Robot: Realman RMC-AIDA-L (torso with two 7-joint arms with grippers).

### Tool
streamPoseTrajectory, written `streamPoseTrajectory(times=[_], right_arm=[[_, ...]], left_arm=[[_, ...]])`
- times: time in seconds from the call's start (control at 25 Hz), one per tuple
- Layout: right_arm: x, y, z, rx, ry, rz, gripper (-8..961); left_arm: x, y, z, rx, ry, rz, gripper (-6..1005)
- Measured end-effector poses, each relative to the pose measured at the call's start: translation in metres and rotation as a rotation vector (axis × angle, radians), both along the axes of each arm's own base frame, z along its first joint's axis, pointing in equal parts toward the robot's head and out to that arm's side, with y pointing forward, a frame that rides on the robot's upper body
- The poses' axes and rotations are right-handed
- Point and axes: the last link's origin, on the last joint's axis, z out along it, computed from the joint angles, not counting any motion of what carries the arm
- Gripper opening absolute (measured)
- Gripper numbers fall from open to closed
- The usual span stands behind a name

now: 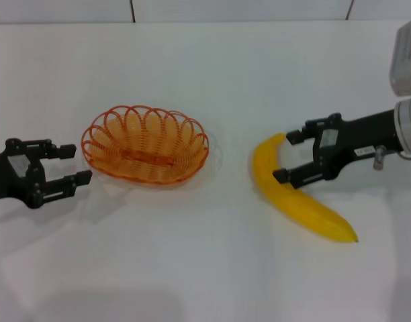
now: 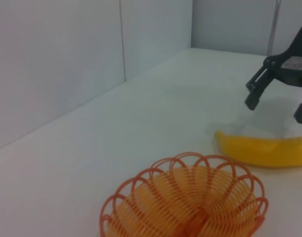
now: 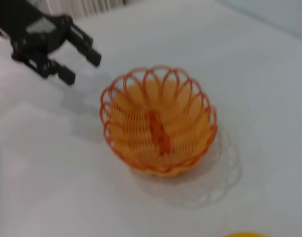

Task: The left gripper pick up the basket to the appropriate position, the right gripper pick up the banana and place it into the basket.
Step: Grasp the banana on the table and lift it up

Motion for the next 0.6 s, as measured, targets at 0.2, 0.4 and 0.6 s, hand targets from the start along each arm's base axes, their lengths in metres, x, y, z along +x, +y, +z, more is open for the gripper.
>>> streamPoseTrajectory(times=[0.2,0.4,0.6], right_arm=[[-0.012,-0.011,-0.004,-0.028,-0.122,-0.055,892],[-0.017,-0.019,-0.013,-0.051,-0.209,-0.093,893],[-0.017,-0.021,-0.019,-0.073,-0.235,-0.103,892]], left_arm=[[-0.007,-0.007,-0.001,0.011,0.006,-0.003,568],[-0.010,-0.010,-0.001,0.019,0.008,-0.001,567],[-0.013,-0.010,-0.001,0.034,0.019,0.007,567]])
